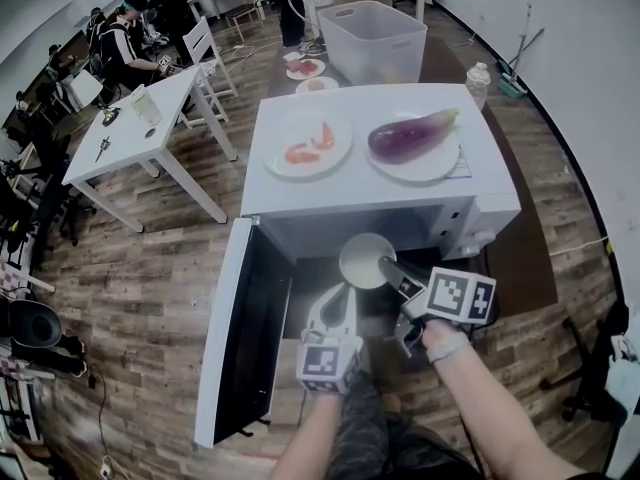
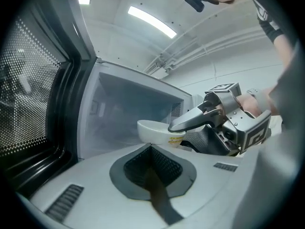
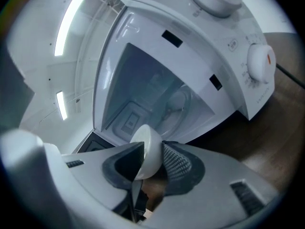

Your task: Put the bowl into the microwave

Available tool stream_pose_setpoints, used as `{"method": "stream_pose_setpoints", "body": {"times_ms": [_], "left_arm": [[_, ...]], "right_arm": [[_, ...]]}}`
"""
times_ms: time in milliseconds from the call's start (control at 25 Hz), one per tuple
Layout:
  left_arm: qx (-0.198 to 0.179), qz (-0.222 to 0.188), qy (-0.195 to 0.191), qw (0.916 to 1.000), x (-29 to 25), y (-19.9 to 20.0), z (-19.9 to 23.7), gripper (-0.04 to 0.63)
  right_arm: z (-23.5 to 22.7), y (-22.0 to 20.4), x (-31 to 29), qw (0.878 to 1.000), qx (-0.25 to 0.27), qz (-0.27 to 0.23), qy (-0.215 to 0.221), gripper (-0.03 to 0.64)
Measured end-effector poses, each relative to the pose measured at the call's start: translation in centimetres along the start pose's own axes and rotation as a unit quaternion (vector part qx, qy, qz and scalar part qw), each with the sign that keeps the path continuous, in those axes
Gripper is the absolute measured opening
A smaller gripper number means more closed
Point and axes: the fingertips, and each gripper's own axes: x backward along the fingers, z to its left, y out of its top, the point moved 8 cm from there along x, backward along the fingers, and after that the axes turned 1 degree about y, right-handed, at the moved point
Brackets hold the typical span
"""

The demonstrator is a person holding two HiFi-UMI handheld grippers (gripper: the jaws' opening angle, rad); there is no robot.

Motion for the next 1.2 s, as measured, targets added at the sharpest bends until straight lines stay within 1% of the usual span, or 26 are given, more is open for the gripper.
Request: {"method": "stream_pose_setpoints", "body": {"times_ms": [520,760,920,1080,1200], "left_arm": [[0.013,0.009,0.002,0.9999,-2.0,0.0,2.3,0.002],[0.02,0.02,0.003,0.9996,-2.7,-0.3,2.7,0.002],[0.029,0.02,0.008,0.9993,-3.1,-0.5,2.9,0.002],[0.029,0.02,0.011,0.9993,-3.6,-0.4,3.5,0.002],[0.031,0.018,0.015,0.9993,-3.9,-0.1,4.0,0.002]], "right_arm": [[0.1,0.9,-2.6,1.0,-0.006,-0.012,-0.016,0.121],[-0.1,1.5,-3.5,1.0,0.001,-0.022,-0.021,0.121],[-0.3,1.7,-4.1,0.999,0.0,-0.029,-0.018,0.116],[-0.8,1.6,-4.6,0.999,-0.014,-0.036,-0.015,0.115],[-1.0,1.6,-4.9,0.999,-0.015,-0.04,-0.011,0.115]]}}
